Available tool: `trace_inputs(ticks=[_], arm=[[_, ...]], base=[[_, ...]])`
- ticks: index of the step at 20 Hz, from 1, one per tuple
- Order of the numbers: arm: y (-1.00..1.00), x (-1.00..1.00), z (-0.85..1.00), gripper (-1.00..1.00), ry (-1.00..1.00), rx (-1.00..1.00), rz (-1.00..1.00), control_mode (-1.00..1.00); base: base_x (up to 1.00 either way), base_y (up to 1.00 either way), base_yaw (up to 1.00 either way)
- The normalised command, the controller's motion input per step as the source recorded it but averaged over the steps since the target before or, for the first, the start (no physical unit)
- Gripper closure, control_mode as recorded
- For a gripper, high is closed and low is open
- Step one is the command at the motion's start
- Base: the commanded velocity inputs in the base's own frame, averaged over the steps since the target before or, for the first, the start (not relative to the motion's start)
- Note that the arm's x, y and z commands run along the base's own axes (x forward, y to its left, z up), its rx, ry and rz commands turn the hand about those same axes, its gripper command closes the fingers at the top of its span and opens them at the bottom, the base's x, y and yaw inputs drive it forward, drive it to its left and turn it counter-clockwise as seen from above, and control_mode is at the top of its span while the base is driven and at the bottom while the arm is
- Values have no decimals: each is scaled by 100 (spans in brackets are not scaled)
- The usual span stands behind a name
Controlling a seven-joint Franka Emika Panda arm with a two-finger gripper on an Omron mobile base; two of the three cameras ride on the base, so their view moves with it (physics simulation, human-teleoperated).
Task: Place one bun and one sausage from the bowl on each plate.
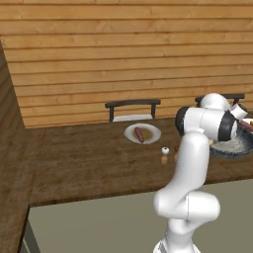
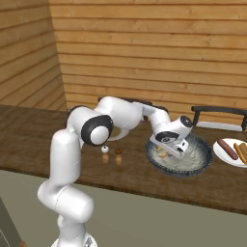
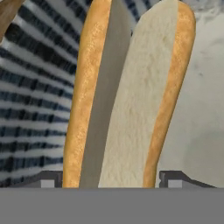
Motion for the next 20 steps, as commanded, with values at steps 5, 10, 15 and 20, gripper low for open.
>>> trace_inputs(ticks=[5,10,15,20], arm=[[0,0,0,100,0,0,0,-100],[0,-5,13,100,-1,-1,0,-100],[29,-31,87,100,-3,-30,0,-100],[96,-32,100,100,-14,-45,14,-100]], base=[[0,0,0],[0,0,0],[0,0,0],[0,0,0]])
